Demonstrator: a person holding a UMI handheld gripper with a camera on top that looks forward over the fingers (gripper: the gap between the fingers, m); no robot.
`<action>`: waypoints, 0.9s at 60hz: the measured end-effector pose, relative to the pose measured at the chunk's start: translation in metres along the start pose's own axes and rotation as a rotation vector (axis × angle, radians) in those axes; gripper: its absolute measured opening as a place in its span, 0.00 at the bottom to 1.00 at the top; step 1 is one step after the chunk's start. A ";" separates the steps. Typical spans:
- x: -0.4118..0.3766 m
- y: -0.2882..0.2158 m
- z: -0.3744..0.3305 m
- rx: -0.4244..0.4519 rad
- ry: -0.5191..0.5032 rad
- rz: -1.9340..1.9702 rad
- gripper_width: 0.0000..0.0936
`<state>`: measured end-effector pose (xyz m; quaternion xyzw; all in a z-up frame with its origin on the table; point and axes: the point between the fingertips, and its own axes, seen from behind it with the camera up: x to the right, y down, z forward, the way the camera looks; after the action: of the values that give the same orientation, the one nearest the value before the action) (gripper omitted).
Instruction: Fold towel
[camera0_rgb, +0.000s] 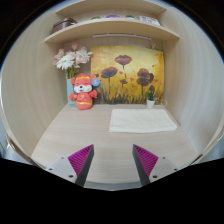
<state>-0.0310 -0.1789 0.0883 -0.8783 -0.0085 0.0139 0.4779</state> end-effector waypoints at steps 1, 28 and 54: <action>-0.003 -0.005 0.013 0.000 -0.004 0.004 0.83; 0.001 -0.043 0.245 -0.176 0.049 -0.034 0.76; 0.033 -0.045 0.257 -0.263 0.193 -0.301 0.04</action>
<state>-0.0065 0.0623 -0.0143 -0.9192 -0.0953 -0.1431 0.3543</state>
